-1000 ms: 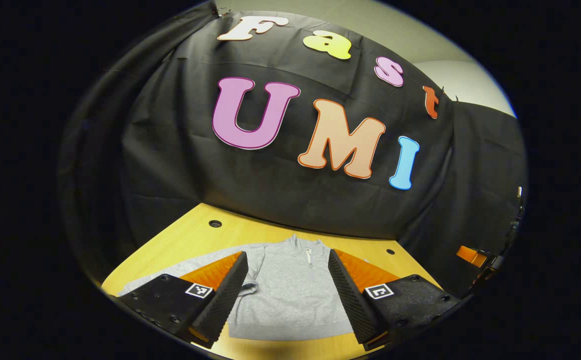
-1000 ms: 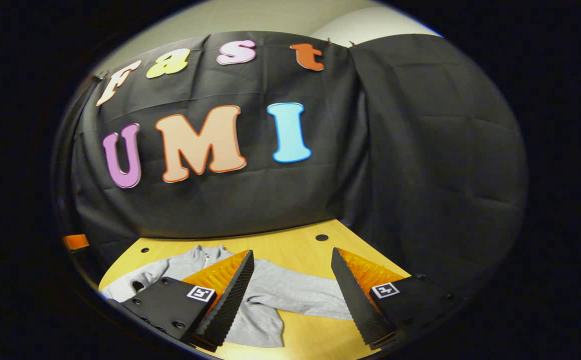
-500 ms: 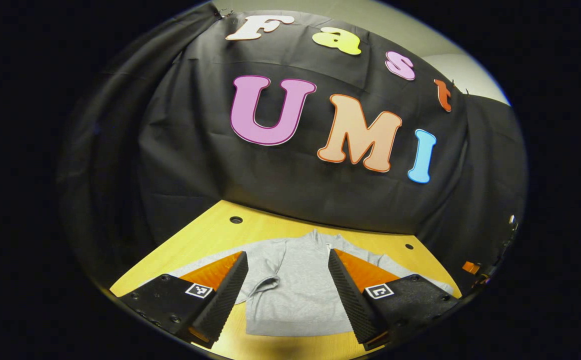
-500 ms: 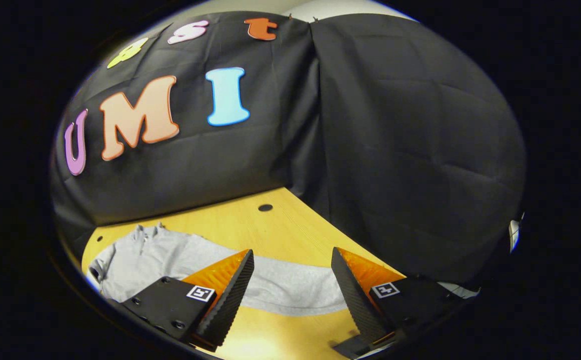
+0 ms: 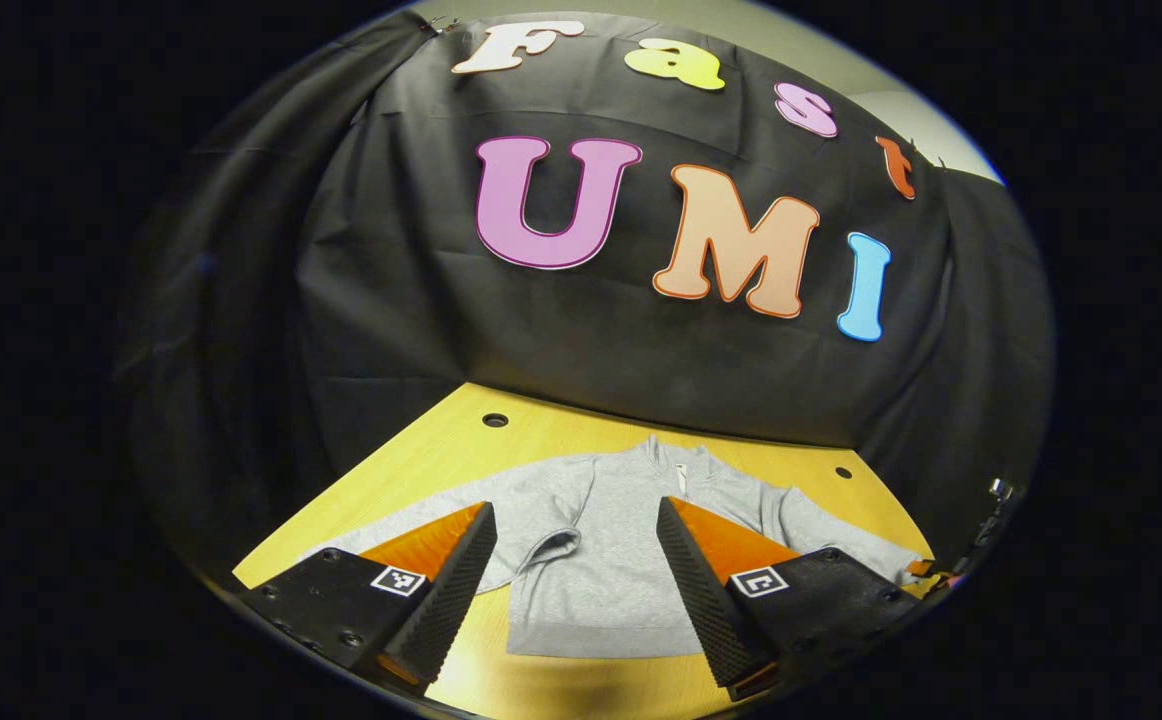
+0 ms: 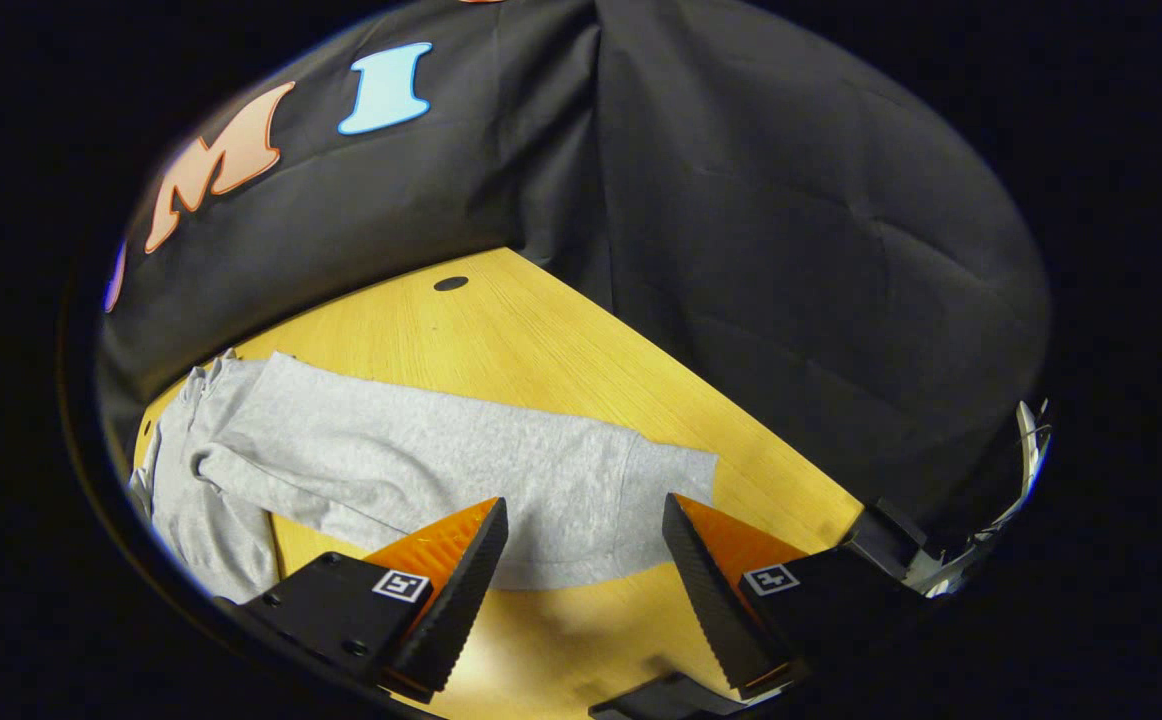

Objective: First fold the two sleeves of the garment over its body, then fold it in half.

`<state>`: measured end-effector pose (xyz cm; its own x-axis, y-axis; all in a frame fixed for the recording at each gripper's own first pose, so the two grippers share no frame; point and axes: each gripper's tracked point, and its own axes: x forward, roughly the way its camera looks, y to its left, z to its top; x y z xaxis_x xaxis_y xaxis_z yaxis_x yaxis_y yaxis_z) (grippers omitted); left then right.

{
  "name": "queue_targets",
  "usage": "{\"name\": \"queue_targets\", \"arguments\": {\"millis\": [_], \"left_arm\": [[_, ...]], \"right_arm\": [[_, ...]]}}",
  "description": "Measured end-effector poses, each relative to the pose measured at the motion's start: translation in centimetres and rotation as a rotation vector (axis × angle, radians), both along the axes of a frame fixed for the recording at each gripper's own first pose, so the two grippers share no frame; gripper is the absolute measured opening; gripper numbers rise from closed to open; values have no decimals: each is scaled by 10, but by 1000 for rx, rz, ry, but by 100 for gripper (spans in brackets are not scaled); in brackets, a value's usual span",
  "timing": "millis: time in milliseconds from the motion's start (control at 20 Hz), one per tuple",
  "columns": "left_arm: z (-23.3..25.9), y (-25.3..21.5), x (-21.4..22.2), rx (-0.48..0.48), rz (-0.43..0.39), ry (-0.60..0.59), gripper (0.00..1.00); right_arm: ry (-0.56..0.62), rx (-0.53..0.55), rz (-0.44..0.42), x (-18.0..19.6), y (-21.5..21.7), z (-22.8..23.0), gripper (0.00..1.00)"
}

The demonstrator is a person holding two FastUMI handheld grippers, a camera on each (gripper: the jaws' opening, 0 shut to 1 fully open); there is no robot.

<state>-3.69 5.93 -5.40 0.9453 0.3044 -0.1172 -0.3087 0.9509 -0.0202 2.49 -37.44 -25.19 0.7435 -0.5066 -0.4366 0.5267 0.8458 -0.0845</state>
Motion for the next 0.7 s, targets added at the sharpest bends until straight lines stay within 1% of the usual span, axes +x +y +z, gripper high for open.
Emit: {"name": "queue_targets", "arguments": {"millis": [50, 100, 150, 200, 250, 350, 400, 450, 500, 550, 650, 700], "left_arm": [[-1, -1, 1, -2, 2, 2, 94], [-2, -1, 3, -3, 1, 6, 94], [-3, -2, 4, -3, -1, 10, 94], [-4, -3, 5, -2, -3, 15, 94], [-4, -3, 6, 0, -2, 21, 94], [-3, -2, 8, 3, -2, 20, 95], [-2, -3, 9, 0, -5, 18, 94], [-5, -4, 11, -5, -10, 23, 94], [-5, -5, 12, -11, -15, 23, 94], [-6, -5, 13, -17, -21, 22, 95], [-7, -5, 15, -23, -28, 20, 94], [-6, -4, 15, -23, -31, 21, 94]], "right_arm": [[9, 12, -1, 2, -1, -5, 98], [22, 15, 2, 4, -3, -10, 94], [34, 7, 6, 5, -5, -12, 94], [53, 4, 13, 5, -5, -16, 97], [52, -9, 23, 6, -5, -14, 96], [46, -5, 34, 7, -5, -14, 93], [41, 3, 32, 8, -6, -16, 93], [46, 8, 24, 5, -7, -16, 88], [52, 19, 23, 5, -4, -16, 76], [62, 28, 31, 9, -2, -16, 67], [73, 39, 36, 10, 5, -15, 44], [79, 48, 28, 10, 8, -15, 34]]}}
